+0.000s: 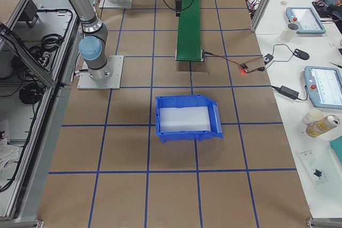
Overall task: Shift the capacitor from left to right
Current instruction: 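Move the left gripper down to grasp the brown capacitor beside the conveyor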
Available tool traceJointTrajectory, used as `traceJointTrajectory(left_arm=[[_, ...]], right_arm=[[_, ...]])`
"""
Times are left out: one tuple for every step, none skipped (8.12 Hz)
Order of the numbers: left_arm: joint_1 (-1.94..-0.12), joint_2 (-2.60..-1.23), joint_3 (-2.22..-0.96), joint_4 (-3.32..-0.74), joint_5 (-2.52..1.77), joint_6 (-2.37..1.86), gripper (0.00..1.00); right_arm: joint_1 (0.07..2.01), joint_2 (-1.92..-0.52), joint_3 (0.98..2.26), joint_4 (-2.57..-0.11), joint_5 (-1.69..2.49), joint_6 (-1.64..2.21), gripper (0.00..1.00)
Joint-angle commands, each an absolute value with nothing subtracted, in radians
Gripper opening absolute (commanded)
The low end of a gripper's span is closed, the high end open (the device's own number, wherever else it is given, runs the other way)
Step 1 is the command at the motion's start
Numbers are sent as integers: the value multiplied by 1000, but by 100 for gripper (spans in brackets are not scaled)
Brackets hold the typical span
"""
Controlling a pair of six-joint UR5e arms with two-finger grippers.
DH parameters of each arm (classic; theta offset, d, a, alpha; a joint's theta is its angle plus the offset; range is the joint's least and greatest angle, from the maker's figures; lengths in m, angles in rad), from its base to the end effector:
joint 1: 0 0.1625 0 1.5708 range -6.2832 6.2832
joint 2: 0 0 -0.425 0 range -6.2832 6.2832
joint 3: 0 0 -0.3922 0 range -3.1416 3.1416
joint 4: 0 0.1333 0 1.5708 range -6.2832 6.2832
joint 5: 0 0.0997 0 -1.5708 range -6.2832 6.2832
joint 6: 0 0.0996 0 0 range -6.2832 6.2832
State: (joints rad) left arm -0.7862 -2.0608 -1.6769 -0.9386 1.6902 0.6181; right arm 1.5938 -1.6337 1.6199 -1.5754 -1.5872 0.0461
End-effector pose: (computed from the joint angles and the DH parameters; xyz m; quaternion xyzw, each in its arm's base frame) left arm 0.3576 -0.5301 0.2221 -0.0841 0.9945 0.0247 0.0572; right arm 0.1424 -0.4638 0.4943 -0.0116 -0.9999 0.0095 0.0079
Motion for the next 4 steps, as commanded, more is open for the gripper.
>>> traceJointTrajectory(left_arm=[[-781,-2085,-1683,-937,1697,624,100],[-769,-2091,-1686,-937,1700,627,100],[-747,-2094,-1686,-937,1698,632,100],[-738,-2095,-1686,-939,1701,653,100]], right_arm=[[1595,-1634,1620,-1575,-1585,46,100],[1595,-1635,1620,-1575,-1585,48,100],[1595,-1635,1620,-1577,-1595,48,100],[1595,-1637,1620,-1575,-1597,48,100]])
